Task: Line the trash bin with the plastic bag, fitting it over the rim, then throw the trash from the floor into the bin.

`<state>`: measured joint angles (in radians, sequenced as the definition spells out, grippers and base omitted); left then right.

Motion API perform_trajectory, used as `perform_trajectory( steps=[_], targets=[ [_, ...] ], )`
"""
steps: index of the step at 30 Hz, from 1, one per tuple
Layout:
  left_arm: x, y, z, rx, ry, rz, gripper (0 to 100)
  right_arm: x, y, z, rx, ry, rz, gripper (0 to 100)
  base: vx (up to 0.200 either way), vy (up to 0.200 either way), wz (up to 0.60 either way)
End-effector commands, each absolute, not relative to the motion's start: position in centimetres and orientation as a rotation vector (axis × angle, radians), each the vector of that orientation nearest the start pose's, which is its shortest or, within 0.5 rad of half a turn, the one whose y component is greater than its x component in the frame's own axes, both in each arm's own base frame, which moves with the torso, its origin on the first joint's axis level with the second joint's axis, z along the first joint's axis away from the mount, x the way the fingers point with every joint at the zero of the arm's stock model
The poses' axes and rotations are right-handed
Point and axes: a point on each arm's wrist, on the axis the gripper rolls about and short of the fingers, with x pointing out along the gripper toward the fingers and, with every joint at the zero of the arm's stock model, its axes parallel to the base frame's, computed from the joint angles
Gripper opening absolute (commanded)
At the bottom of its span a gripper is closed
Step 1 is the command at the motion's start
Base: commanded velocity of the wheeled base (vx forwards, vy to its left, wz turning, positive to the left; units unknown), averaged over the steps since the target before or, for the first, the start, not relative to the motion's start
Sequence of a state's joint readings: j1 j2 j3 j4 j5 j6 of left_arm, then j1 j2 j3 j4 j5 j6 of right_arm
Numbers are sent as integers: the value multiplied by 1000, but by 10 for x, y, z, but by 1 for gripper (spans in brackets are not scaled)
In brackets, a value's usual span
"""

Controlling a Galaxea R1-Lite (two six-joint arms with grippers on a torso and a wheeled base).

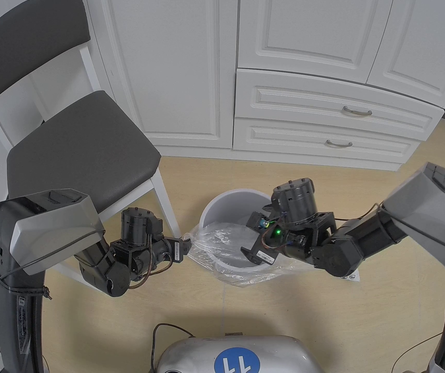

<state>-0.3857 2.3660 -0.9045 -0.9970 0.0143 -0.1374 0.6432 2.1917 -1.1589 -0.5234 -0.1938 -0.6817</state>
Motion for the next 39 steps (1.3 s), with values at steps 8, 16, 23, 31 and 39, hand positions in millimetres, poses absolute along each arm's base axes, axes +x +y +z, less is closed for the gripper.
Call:
perform_trajectory(
  steps=[8, 16, 23, 31, 39],
  targets=[
    [375, -142, -14, -48, 512, -335, 100, 357, 264, 36, -904, 363, 598, 100, 0, 0, 0],
    [381, -129, -27, 2, 528, -315, 100, 378, 266, 28, -875, 343, 564, 100, 0, 0, 0],
    [381, -126, -31, 7, 538, -309, 100, 389, 272, 30, -847, 292, 539, 100, 0, 0, 0],
    [381, -126, -31, 8, 533, -309, 100, 394, 275, 33, -839, 274, 516, 100, 0, 0, 0],
    [381, -126, -31, 11, 531, -310, 100, 399, 270, 58, -810, 227, 484, 100, 0, 0, 0]
  ],
)
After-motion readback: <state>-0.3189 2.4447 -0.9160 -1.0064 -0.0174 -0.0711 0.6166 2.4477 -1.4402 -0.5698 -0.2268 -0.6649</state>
